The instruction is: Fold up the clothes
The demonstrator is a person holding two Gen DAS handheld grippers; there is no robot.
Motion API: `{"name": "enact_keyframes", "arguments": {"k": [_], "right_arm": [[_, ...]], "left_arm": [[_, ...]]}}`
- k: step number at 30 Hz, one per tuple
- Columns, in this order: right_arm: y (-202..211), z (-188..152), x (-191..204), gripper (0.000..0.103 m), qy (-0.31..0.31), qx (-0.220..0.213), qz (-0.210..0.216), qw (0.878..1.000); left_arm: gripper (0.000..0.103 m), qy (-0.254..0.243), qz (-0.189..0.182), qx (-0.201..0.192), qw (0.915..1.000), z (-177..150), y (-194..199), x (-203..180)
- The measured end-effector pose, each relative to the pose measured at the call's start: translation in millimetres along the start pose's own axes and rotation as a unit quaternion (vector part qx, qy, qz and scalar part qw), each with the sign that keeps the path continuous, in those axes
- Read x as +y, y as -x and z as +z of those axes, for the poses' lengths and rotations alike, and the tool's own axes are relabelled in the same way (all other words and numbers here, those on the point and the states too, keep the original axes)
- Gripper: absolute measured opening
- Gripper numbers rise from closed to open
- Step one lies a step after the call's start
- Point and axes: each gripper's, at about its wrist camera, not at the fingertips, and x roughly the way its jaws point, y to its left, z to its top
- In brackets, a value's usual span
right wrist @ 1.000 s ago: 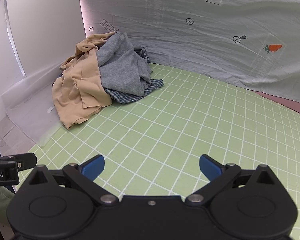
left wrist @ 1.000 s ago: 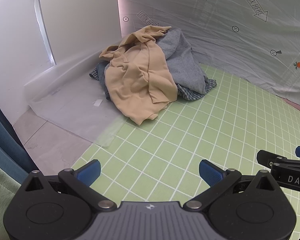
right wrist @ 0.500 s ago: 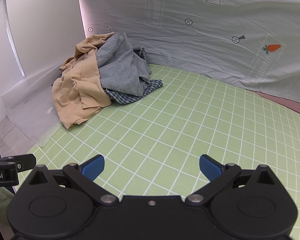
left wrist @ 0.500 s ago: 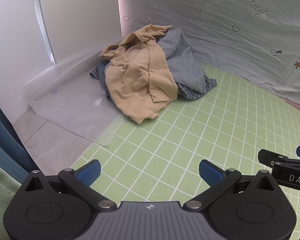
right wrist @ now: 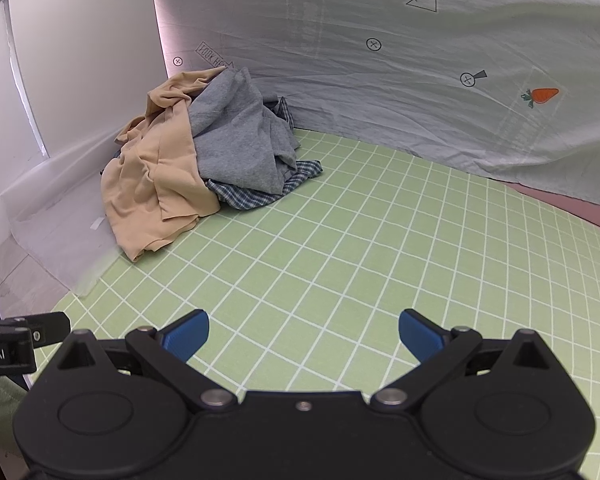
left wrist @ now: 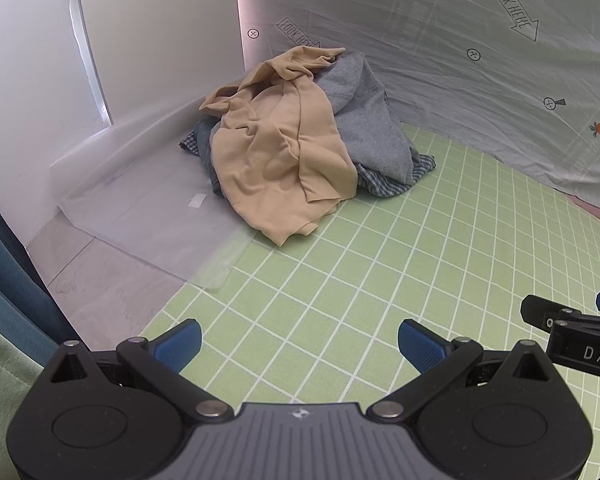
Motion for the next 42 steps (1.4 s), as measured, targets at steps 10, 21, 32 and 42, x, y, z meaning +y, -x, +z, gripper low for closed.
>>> {"name": "enact_keyframes", "arguments": {"k": [10, 21, 32, 42], "right_arm": [[-3.8, -0.5, -0.5, 0.102, -0.001, 0.002, -0.003, 1.000], [-28.3, 21.1, 3.2, 0.102, 0.016, 0.000, -0.014, 1.000], [-99.5, 100.9, 33.9, 0.100, 0.041, -0.013, -0.002, 0.999], [-197.5, 210.1, 115.5, 0.081, 0.093, -0.054, 0.029, 0.994]], "left_arm": [[0.103, 0.004, -0.001, 0.007, 1.0000, 1.0, -5.0, 2.8], [0.103, 0.031, 0.017, 0.017, 0.9992, 23.4, -28.2, 12.2], [0.103, 0.089, 0.058, 0.021, 0.9941, 97.5, -88.6, 53.9], [0.086, 0.119, 0.103, 0.041, 0.9868, 195.8, -199.1, 81.6]]}}
